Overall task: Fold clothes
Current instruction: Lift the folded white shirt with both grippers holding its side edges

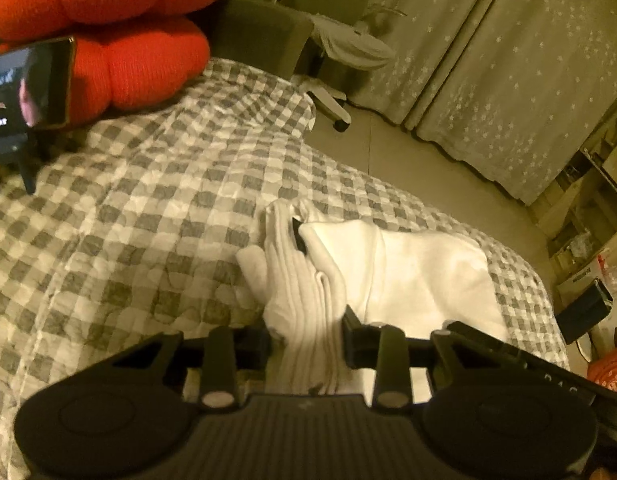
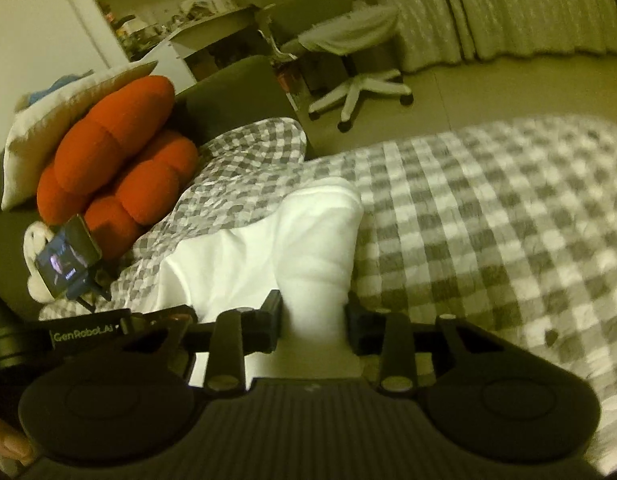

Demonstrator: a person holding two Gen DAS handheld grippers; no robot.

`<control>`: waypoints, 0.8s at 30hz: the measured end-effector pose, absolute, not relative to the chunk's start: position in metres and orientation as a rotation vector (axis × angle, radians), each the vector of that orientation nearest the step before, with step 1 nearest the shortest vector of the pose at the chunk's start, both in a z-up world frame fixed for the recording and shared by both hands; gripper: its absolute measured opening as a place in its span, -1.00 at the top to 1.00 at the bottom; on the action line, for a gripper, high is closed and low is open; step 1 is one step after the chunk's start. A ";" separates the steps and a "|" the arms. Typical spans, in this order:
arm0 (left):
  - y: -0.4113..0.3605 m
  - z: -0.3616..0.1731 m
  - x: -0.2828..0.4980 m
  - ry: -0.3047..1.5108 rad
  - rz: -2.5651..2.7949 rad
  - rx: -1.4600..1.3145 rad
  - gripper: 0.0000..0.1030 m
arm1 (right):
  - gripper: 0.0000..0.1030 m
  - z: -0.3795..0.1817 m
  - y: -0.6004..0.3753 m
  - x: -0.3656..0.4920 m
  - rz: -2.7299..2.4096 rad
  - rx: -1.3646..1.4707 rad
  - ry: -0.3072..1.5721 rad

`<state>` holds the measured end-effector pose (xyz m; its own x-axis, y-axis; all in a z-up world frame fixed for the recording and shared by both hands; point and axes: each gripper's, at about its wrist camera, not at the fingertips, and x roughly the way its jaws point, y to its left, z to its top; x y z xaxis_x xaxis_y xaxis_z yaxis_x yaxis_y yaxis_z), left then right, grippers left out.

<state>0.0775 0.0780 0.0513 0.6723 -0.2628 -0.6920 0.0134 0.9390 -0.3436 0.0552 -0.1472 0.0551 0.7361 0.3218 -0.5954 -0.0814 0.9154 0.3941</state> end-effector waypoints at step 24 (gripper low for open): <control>0.062 0.060 0.057 0.754 -0.087 -0.258 0.35 | 0.30 0.068 -0.120 0.050 0.209 0.157 0.647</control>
